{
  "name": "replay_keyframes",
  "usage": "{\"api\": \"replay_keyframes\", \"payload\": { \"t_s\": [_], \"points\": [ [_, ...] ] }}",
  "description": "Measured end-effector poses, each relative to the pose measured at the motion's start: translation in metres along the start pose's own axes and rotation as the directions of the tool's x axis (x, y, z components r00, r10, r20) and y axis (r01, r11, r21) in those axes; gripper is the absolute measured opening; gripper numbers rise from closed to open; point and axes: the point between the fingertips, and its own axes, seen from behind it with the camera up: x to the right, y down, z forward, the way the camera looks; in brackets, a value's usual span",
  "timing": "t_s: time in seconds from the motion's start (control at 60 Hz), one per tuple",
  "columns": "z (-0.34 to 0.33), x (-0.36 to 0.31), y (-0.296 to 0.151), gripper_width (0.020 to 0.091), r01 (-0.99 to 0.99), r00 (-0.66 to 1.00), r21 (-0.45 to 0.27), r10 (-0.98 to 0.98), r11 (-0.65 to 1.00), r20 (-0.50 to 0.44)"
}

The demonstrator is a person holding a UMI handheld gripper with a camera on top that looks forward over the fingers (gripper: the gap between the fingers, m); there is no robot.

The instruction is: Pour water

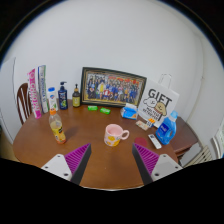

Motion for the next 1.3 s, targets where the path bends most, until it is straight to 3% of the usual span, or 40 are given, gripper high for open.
{"api": "replay_keyframes", "payload": {
  "t_s": [0.167,0.267,0.5,0.817,0.9,0.917,0.95,0.983,1.033,1.067,1.133,1.2,1.3],
  "points": [
    [0.01,-0.043,0.013,0.0852,0.01,0.999,-0.035,-0.009,0.999,0.035],
    [0.034,-0.108,0.02,0.0853,0.004,0.997,-0.04,-0.001,0.999,0.078],
    [0.093,-0.245,0.017,0.0854,-0.051,0.974,0.009,0.048,0.999,0.222],
    [0.213,-0.294,0.004,0.0843,-0.095,0.981,0.11,0.074,0.989,0.181],
    [0.231,-0.297,0.005,0.0748,-0.098,0.98,0.123,0.074,0.988,0.185],
    [0.232,-0.297,0.003,0.0709,-0.1,0.98,0.132,0.075,0.986,0.185],
    [0.235,-0.298,0.001,0.0553,-0.099,0.98,0.151,0.07,0.983,0.186],
    [0.237,-0.3,-0.002,0.0473,-0.094,0.979,0.175,0.059,0.98,0.194],
    [0.237,-0.302,-0.002,0.0457,-0.087,0.98,0.18,0.052,0.98,0.193],
    [0.237,-0.303,-0.001,0.0391,-0.078,0.98,0.182,0.043,0.98,0.193],
    [0.236,-0.304,-0.001,0.0356,-0.058,0.98,0.171,0.024,0.984,0.197],
    [0.233,-0.307,-0.003,0.0266,-0.052,0.976,0.151,0.018,0.987,0.217],
    [0.223,-0.302,-0.02,0.0239,-0.088,0.969,0.153,0.049,0.984,0.241]
  ]
}}
